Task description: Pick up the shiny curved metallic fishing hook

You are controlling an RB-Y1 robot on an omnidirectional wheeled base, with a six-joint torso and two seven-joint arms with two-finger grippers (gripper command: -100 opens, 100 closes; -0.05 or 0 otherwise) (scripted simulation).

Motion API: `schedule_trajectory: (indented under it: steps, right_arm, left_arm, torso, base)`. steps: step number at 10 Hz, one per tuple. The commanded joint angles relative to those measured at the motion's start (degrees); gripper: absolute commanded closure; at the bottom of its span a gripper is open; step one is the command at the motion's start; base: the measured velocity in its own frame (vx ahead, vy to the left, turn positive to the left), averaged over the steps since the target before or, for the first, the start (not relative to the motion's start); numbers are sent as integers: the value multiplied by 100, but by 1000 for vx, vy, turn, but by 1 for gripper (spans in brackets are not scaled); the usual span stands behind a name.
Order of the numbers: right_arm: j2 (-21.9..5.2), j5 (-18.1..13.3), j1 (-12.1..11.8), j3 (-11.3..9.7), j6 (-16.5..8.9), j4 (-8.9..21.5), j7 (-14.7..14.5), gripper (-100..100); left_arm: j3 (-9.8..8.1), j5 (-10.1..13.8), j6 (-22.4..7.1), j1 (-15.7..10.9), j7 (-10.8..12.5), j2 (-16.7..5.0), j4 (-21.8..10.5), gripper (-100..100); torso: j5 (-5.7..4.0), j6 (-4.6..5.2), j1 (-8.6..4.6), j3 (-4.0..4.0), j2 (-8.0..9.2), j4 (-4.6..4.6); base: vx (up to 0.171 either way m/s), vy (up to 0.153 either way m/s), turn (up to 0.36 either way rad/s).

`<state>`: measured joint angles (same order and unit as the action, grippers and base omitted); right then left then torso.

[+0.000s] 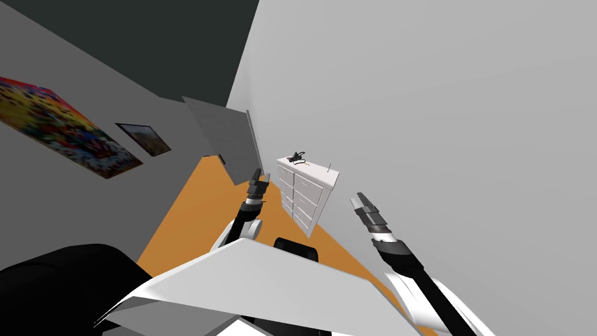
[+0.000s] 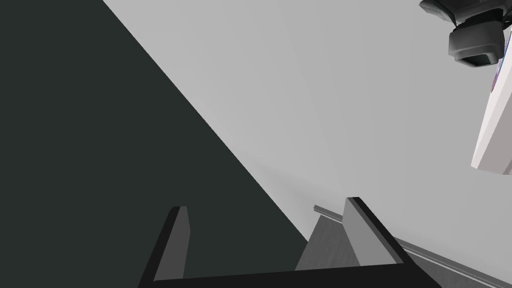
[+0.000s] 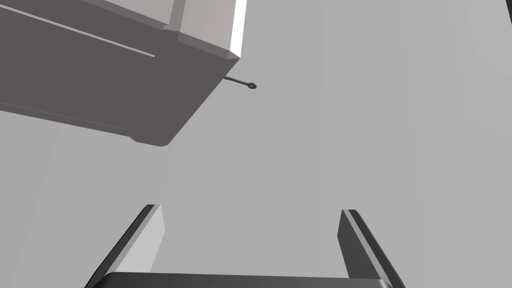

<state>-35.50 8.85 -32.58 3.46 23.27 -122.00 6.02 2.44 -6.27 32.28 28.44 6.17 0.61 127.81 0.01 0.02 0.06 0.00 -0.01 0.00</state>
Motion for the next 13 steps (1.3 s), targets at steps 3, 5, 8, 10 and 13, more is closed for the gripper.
schedule_trajectory:
  steps: [3,5,8,10,13]
  right_arm:
    - [-606,45,-129,123,47,155,156,-100]
    - [-928,45,-129,123,47,155,156,-100]
    - [-1463,74,-223,207,84,273,261,-100]
    - [-1796,102,-317,292,121,400,370,-100]
    - [-2336,130,-410,379,158,538,483,-100]
  left_arm:
    - [0,0,0,-1,0,0,0,0]
    - [0,0,0,-1,0,0,0,0]
    - [0,0,0,-1,0,0,0,0]
    - [0,0,0,0,0,0,0,0]
    - [0,0,0,0,0,0,0,0]
  torso:
    - [0,-5,0,0,-1,0]
    - [1,-4,2,0,0,0]
    - [1,-5,4,0,-1,0]
    - [0,0,2,-1,-1,0]
    - [1,-1,3,-1,-2,0]
  base:
    - [1,21,-93]
    - [2,20,-48]
    - [2,22,-88]
    - [6,26,-147]
    - [3,24,-83]
